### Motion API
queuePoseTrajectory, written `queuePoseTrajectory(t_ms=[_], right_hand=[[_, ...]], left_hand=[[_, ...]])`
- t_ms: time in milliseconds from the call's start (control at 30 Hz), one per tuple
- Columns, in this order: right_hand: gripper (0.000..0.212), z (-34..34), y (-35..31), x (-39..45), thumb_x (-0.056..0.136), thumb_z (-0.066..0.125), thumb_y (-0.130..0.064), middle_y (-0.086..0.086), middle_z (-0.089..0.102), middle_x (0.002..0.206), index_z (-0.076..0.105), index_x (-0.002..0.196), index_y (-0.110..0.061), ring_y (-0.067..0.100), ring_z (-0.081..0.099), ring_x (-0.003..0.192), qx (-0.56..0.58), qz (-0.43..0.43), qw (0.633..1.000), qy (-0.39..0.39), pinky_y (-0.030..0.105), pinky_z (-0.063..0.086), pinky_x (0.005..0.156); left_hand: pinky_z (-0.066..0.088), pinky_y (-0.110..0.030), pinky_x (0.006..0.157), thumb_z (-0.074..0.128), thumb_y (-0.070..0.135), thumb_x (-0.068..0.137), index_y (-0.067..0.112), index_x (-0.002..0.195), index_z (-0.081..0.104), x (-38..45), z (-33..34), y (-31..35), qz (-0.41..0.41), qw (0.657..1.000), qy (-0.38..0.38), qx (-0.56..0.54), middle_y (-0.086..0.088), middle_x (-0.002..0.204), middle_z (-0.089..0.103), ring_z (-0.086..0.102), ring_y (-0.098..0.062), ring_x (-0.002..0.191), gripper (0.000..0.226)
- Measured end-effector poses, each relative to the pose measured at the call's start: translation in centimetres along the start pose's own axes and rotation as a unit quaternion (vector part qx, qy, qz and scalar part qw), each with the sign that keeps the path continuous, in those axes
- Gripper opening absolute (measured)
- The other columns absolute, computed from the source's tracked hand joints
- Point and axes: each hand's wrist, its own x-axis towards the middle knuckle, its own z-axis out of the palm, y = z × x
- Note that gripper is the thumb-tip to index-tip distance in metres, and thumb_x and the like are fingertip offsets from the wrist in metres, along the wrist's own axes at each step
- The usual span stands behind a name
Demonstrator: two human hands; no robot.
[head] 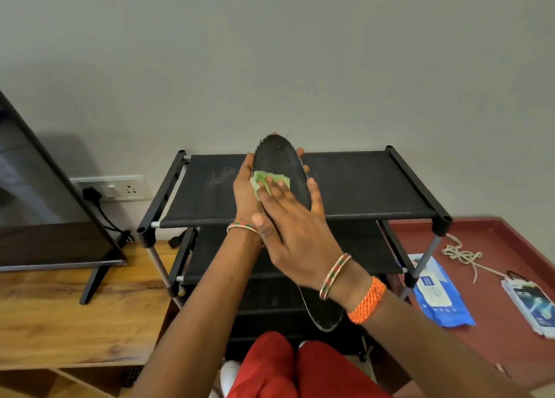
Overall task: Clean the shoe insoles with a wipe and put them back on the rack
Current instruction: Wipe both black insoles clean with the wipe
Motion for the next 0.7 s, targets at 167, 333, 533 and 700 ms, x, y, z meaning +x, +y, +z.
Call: queuePoseTrajectory(t_ms=[167, 333, 533, 700], right_hand=[[0.068, -0.6, 1.8, 3.5, 0.091, -0.007, -0.051, -0.003, 0.004, 0.158, 0.011, 0.150, -0.022, 0.012, -0.004, 0.145, -0.084, 0.050, 0.995, 0.024, 0.051, -0.008, 0.114], [0.065, 0.0, -0.4, 0.2, 0.094, 0.003, -0.053, -0.003, 0.009, 0.158, 0.011, 0.150, -0.021, 0.008, -0.003, 0.145, 0.026, -0.005, 1.000, -0.008, 0.050, -0.010, 0.115], [0.073, -0.5, -0.3, -0.3, 0.090, -0.003, -0.057, -0.002, 0.008, 0.158, 0.012, 0.150, -0.020, 0.010, -0.002, 0.145, -0.009, -0.027, 0.999, -0.037, 0.052, -0.011, 0.114], [0.067, -0.4, 0.6, 2.9, 0.092, -0.003, -0.054, -0.002, 0.004, 0.158, 0.008, 0.149, -0.022, 0.015, -0.007, 0.145, -0.102, 0.018, 0.995, 0.011, 0.052, -0.010, 0.114]], left_hand=[[0.056, -0.028, 0.079, 0.026, 0.040, 0.101, 0.015, 0.110, 0.062, -0.9, 1.2, -1.2, -0.011, 0.996, -0.074, -0.045, -0.004, 0.102, 0.071, 0.067, -0.015, 0.097, 0.045], [0.053, -0.034, 0.083, 0.022, 0.052, 0.097, 0.005, 0.117, 0.059, 0.5, -0.3, 1.2, -0.036, 0.992, -0.100, -0.063, -0.009, 0.099, 0.069, 0.065, -0.020, 0.086, 0.063], [0.054, -0.031, 0.082, 0.026, 0.050, 0.098, 0.003, 0.105, 0.070, -0.3, -0.6, 1.5, -0.049, 0.993, -0.093, -0.061, -0.010, 0.102, 0.069, 0.065, -0.019, 0.089, 0.064], [0.046, -0.006, 0.071, 0.025, 0.011, 0.103, 0.016, 0.113, 0.050, -1.2, -1.5, -0.9, 0.112, 0.977, -0.078, 0.166, 0.029, 0.082, 0.069, 0.063, 0.012, 0.086, 0.027]])
